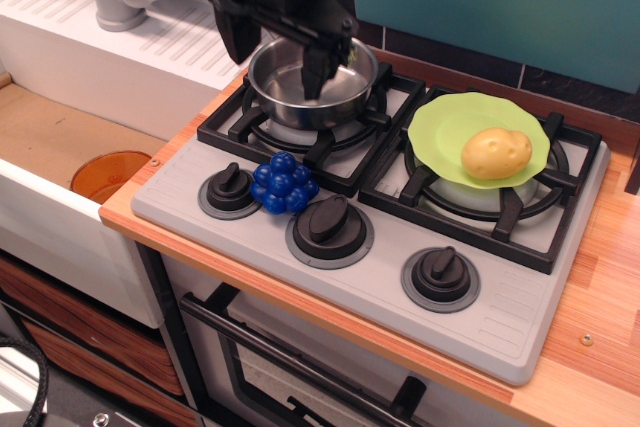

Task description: Put potato on plate and blueberry in pot or pan on stove

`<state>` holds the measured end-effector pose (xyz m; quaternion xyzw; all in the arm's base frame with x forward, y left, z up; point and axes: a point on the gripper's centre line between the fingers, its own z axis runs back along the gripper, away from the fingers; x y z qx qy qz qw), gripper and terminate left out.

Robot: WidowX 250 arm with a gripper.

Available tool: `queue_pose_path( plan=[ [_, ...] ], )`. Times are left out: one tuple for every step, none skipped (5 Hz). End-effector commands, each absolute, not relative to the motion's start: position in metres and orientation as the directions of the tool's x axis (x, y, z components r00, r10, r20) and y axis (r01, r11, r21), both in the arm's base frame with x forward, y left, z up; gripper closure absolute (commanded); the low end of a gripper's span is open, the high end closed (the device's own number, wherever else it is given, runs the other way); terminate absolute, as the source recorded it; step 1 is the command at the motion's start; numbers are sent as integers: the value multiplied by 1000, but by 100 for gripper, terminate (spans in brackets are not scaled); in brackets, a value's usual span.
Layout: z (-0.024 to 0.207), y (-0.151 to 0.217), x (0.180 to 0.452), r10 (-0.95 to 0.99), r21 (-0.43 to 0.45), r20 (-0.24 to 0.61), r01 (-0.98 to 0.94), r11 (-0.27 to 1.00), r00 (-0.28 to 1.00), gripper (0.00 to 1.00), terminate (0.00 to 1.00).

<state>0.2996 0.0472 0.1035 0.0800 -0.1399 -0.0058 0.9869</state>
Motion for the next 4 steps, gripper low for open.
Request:
queue_pose_path(
  plan=[
    [93,42,293,-4,133,317,-40,990,948,0,0],
    [81,38,286,0,126,332,-44,991,943,0,0],
    [70,33,283,8,109,351,-50,993,936,0,0],
    [61,29,281,15,105,362,-57,993,932,0,0]
  ],
)
